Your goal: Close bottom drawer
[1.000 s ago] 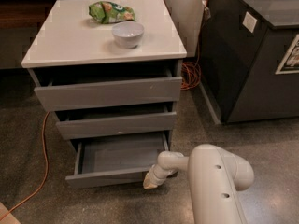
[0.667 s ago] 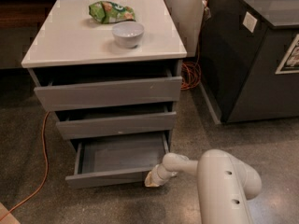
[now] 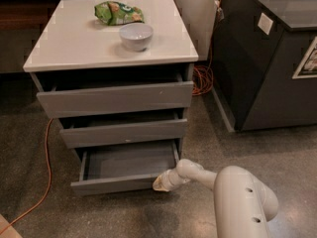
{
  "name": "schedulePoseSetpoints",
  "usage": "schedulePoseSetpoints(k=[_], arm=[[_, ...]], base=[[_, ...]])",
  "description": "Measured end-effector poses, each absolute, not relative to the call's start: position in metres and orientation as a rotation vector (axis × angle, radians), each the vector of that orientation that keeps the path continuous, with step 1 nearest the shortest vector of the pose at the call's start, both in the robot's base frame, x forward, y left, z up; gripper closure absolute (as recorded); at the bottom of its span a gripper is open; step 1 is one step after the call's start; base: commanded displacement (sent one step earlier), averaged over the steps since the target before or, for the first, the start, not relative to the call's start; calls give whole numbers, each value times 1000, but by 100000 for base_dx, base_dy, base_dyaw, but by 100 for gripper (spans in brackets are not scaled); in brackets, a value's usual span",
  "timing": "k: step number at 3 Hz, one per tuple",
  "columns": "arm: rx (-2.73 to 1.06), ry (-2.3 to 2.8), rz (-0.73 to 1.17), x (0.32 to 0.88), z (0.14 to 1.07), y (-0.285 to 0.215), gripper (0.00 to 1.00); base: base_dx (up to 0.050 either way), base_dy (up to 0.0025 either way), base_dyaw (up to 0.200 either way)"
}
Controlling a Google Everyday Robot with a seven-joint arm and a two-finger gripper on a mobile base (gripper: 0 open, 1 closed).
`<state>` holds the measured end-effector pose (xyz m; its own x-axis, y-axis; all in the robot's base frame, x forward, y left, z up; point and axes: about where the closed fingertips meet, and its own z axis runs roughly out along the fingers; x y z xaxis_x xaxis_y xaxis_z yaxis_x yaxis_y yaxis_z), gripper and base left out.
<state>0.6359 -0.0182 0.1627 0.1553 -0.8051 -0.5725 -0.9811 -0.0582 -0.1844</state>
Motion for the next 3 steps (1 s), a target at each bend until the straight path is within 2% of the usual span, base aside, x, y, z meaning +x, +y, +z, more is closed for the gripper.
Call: schedulePoseSetpoints(k=[3], arm=[[-1877, 1645, 402, 683, 163, -7, 100]], base=[[0, 0, 0]])
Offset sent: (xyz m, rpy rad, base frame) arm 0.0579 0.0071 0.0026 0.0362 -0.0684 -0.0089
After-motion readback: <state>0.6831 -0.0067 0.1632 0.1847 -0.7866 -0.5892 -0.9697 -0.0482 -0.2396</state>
